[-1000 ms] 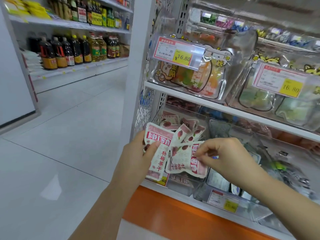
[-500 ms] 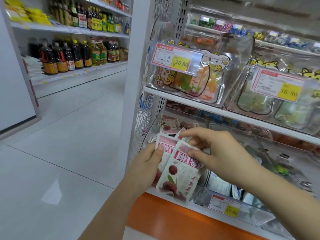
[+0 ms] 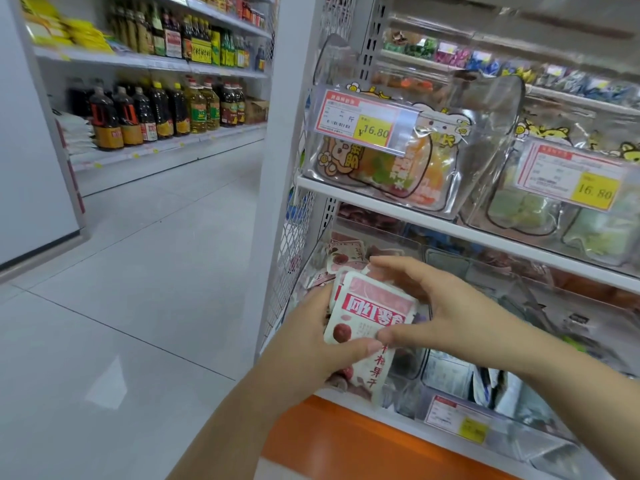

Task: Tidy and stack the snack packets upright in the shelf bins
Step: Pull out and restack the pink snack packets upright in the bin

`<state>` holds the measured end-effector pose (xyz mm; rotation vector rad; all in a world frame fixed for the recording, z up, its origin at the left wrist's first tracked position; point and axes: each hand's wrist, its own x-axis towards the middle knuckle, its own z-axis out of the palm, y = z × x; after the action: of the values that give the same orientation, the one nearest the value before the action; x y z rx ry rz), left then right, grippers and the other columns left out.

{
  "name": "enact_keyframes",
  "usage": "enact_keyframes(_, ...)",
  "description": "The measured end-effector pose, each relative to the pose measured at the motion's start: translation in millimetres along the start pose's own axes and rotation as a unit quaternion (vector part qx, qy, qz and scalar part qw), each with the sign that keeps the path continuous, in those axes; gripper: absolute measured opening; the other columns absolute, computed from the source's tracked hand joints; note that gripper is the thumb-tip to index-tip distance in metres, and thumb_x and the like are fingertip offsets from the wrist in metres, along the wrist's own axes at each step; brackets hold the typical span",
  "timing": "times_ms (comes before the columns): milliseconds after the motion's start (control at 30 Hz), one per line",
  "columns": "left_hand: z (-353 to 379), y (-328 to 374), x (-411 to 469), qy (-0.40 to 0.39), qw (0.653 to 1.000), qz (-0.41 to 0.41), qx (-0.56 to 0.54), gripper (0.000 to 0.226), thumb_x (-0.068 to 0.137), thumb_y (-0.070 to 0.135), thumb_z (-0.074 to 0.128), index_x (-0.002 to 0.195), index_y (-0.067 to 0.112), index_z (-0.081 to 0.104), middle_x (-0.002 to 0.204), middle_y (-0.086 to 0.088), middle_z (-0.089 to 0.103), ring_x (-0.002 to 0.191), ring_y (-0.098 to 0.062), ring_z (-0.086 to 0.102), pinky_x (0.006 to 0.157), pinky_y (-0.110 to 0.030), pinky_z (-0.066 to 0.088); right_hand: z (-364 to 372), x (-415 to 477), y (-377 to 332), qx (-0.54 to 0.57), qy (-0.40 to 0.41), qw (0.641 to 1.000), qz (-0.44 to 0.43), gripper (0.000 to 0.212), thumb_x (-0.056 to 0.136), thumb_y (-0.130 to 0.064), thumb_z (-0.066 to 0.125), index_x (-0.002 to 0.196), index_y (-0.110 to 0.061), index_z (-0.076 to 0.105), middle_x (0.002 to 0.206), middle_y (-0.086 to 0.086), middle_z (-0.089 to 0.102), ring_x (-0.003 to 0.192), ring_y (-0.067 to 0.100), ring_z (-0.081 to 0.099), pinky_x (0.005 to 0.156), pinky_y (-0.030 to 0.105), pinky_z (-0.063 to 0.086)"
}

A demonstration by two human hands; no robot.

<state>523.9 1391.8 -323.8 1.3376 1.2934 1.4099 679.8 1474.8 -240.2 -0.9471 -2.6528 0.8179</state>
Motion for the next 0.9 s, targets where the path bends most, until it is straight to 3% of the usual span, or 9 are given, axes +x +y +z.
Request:
enact_keyframes(133, 2, 6, 3, 0.032, 0.999, 0.024, 0.002, 0.045, 0.069, 0.027, 0.08, 0.1, 0.046, 0.054, 0.096, 0.015, 0.069, 0.087, -0.003, 0.068, 0.068, -0.022, 0.058, -10, 5, 5, 0.108, -0.044, 0.993, 0.006, 0.06, 0.071, -0.015, 0.08, 0.117, -0.038, 0.051, 0.101, -0.008, 0.068, 0.088, 0.01, 0.068, 0.075, 0.027, 0.055)
enact_keyframes(267, 2, 11, 7, 0.027, 0.999, 0.026, -0.005, 0.04, 0.067, 0.027, 0.078, 0.098, 0.043, 0.058, 0.092, 0.018, 0.071, 0.085, -0.004, 0.069, 0.069, -0.027, 0.059, -16, 3, 3, 0.147, -0.143, 0.978, 0.029, 0.054, 0.072, -0.005, 0.077, 0.117, -0.021, 0.052, 0.102, 0.0, 0.07, 0.092, 0.016, 0.069, 0.079, 0.031, 0.056)
enact_keyframes(400, 1, 10, 14, 0.041, 0.998, 0.04, -0.013, 0.03, 0.069, 0.029, 0.073, 0.095, 0.04, 0.06, 0.089, 0.017, 0.071, 0.082, -0.004, 0.069, 0.063, -0.022, 0.056, -1, 2, 2, 0.053, -0.027, 0.998, 0.011, 0.052, 0.068, -0.017, 0.083, 0.108, -0.032, 0.054, 0.09, -0.01, 0.069, 0.075, 0.004, 0.067, 0.066, 0.023, 0.055)
enact_keyframes(567, 20, 10, 27, 0.081, 0.988, 0.115, 0.06, 0.037, 0.07, 0.049, 0.064, 0.104, 0.037, 0.059, 0.098, 0.008, 0.06, 0.087, -0.001, 0.061, 0.068, -0.014, 0.052, -4, -2, 9, 0.104, 0.055, 0.993, 0.009, 0.042, 0.065, -0.016, 0.084, 0.1, -0.025, 0.063, 0.084, 0.0, 0.069, 0.072, 0.017, 0.067, 0.067, 0.041, 0.058)
enact_keyframes(700, 31, 9, 39, 0.083, 0.98, 0.149, 0.1, 0.029, 0.079, 0.06, 0.06, 0.106, 0.052, 0.053, 0.096, 0.012, 0.053, 0.09, 0.004, 0.056, 0.074, -0.012, 0.048, -11, -10, 20, 0.1, 0.111, 0.989, 0.017, 0.041, 0.064, -0.016, 0.085, 0.098, -0.026, 0.064, 0.083, -0.002, 0.07, 0.072, 0.017, 0.069, 0.067, 0.045, 0.057)
enact_keyframes(800, 27, 2, 44, 0.077, 0.987, 0.094, 0.106, 0.027, 0.089, 0.042, 0.055, 0.116, 0.041, 0.057, 0.1, 0.014, 0.06, 0.09, 0.005, 0.058, 0.078, -0.012, 0.048, -13, -22, 38, 0.051, 0.193, 0.979, 0.041, 0.044, 0.063, -0.018, 0.086, 0.094, -0.037, 0.06, 0.082, -0.012, 0.07, 0.071, 0.005, 0.067, 0.068, 0.035, 0.057)
enact_keyframes(900, 15, -16, 46, 0.04, 0.967, 0.0, 0.251, 0.021, 0.092, 0.035, 0.054, 0.111, 0.034, 0.063, 0.094, 0.017, 0.063, 0.084, 0.004, 0.057, 0.069, -0.008, 0.044, -13, -38, 53, 0.019, 0.235, 0.971, 0.044, 0.046, 0.064, -0.02, 0.085, 0.09, -0.044, 0.055, 0.083, -0.021, 0.067, 0.077, -0.006, 0.063, 0.07, 0.018, 0.053)
